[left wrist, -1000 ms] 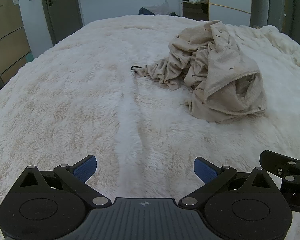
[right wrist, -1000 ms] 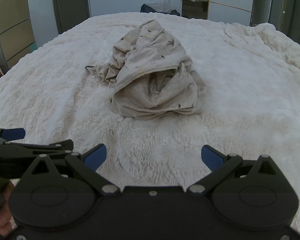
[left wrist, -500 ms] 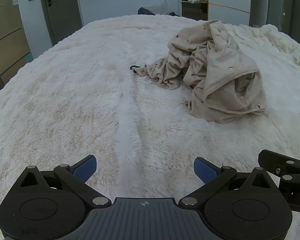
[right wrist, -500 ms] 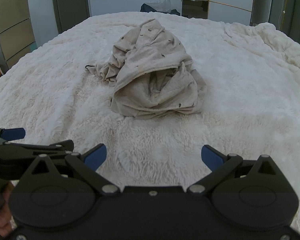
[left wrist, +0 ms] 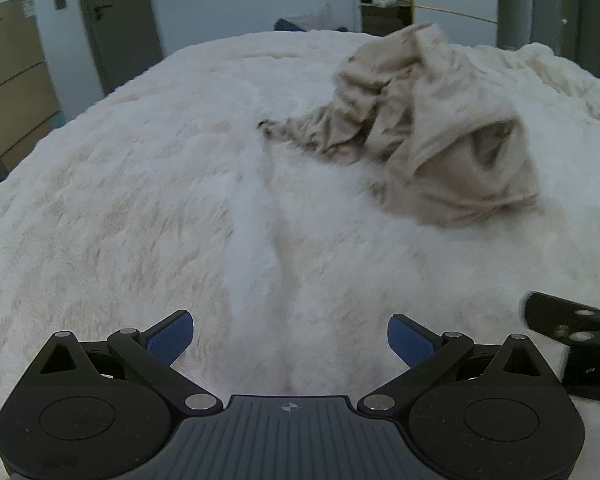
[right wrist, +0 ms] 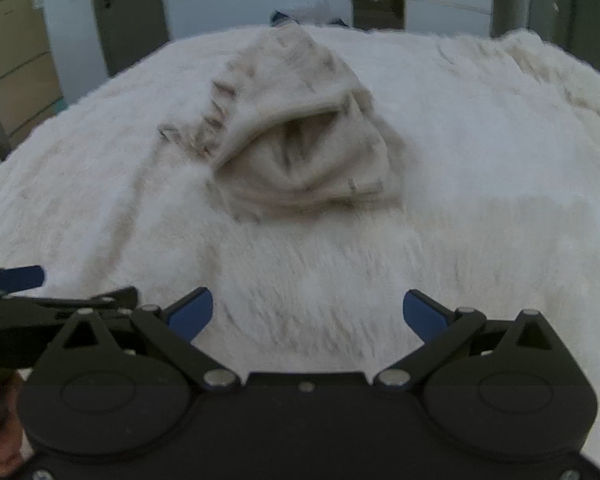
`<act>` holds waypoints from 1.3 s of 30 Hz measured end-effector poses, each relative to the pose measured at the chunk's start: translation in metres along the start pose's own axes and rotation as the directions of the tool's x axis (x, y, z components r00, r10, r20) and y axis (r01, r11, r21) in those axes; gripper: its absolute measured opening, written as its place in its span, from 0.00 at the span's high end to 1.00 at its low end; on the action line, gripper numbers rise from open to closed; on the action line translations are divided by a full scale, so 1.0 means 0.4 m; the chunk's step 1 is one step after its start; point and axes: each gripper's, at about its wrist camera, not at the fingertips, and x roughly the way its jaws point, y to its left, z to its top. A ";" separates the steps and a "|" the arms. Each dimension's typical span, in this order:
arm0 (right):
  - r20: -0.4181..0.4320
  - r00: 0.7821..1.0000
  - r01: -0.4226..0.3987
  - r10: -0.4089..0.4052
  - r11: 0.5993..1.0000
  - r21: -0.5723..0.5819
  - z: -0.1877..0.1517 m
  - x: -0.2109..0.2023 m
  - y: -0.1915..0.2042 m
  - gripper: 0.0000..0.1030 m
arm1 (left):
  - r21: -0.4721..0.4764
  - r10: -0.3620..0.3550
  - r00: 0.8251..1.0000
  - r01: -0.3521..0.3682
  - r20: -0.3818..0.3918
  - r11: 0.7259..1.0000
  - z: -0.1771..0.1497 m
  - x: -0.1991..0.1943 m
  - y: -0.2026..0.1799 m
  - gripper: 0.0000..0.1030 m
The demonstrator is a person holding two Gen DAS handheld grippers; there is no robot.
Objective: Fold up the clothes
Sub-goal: 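Move both open tools over the bed toward the beige shirt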
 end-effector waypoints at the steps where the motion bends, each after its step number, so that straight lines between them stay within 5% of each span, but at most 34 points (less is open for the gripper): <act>1: 0.001 1.000 0.005 -0.005 1.000 -0.002 -0.011 0.007 -0.009 0.00 | -0.005 0.011 1.000 -0.011 -0.004 1.000 -0.018 0.017 0.002 0.00; 3: -0.003 1.000 0.017 -0.017 1.000 -0.010 -0.032 0.023 -0.026 0.00 | 0.009 -0.018 0.998 0.019 -0.052 1.000 -0.002 0.026 -0.009 0.00; 5: -0.028 1.000 0.005 -0.005 1.000 -0.024 -0.040 0.047 -0.042 0.00 | 0.019 -0.073 0.996 0.072 0.042 0.997 0.015 0.005 -0.015 0.00; 10: -0.038 0.999 -0.005 0.003 0.998 -0.060 -0.025 0.093 -0.059 0.00 | 0.059 -0.075 0.997 0.074 0.010 0.995 0.011 0.066 -0.060 0.00; 18: -0.063 0.998 0.005 -0.009 0.998 -0.064 -0.053 0.120 -0.069 0.00 | 0.074 -0.070 0.993 0.063 0.096 0.995 -0.022 0.057 -0.066 0.00; 26: -0.073 0.997 0.014 -0.017 0.999 -0.047 -0.029 0.123 -0.072 0.00 | -0.020 -0.098 0.991 0.100 0.094 0.995 -0.009 0.065 -0.046 0.00; 29: -0.094 0.993 0.065 -0.070 0.996 -0.062 0.018 0.086 -0.053 0.03 | -0.056 -0.056 0.996 0.061 0.072 0.997 0.063 0.022 -0.028 0.00; 33: -0.176 0.981 0.071 -0.082 0.995 -0.067 0.135 -0.035 -0.028 0.02 | -0.064 -0.043 0.995 0.037 -0.091 0.997 0.241 -0.121 0.028 0.00; 36: -0.259 0.962 0.073 -0.090 0.995 -0.074 0.270 -0.171 0.002 0.00 | 0.008 -0.054 0.980 0.057 -0.193 0.998 0.348 -0.243 0.053 0.00; 39: -0.305 0.948 0.072 -0.088 0.995 -0.063 0.387 -0.294 0.026 0.00 | 0.064 -0.025 0.976 0.039 -0.215 0.997 0.438 -0.357 0.078 0.00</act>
